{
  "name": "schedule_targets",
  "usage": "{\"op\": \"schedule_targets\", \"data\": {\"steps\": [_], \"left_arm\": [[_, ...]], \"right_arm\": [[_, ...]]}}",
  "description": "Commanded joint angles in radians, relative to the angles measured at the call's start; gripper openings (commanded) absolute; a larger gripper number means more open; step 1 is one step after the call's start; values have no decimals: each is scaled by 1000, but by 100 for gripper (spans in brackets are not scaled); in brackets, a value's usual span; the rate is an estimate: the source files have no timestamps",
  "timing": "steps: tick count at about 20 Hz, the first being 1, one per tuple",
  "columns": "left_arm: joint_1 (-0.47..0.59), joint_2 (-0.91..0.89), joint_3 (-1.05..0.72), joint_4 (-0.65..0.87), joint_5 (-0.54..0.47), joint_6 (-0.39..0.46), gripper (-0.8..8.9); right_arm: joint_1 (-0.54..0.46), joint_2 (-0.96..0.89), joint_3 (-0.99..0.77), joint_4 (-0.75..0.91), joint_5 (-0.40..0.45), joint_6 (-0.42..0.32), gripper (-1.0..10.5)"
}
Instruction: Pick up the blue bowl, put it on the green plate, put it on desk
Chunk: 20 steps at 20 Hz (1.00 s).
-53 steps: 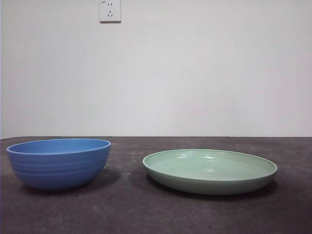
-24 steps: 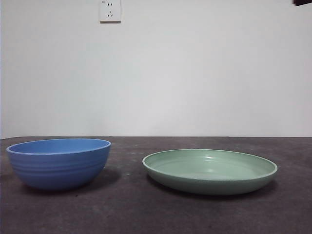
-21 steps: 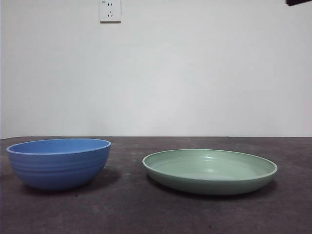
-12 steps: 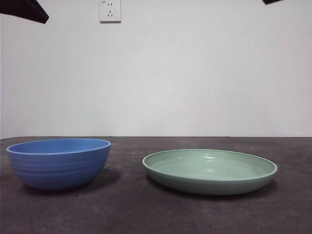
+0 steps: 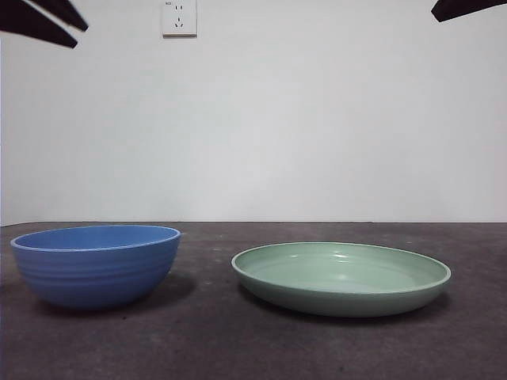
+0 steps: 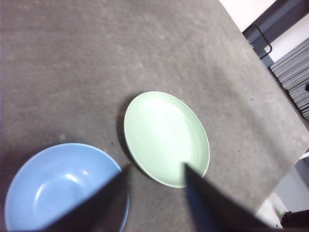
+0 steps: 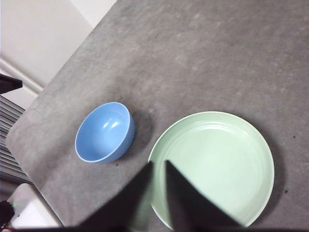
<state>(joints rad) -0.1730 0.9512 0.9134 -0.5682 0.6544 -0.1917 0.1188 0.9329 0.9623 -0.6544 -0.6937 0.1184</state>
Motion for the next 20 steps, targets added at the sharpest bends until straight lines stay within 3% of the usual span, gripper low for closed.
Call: {"op": "schedule_targets", "data": {"steps": [1,3,5,20], "left_arm": [[-11,8,23,16,4,35,454],[-15,8,23,16,4,53,566],[-18,8,23,16,4,63,638],[-1,29,23,-52,-46,49,651]], "right_arm": [[4,6,21,3,-1,-18,365],[4,6,21,3,11,-18,539],[4,6,21,2,13,-18,618],[4,6,21,-40,-15,1,617]]}}
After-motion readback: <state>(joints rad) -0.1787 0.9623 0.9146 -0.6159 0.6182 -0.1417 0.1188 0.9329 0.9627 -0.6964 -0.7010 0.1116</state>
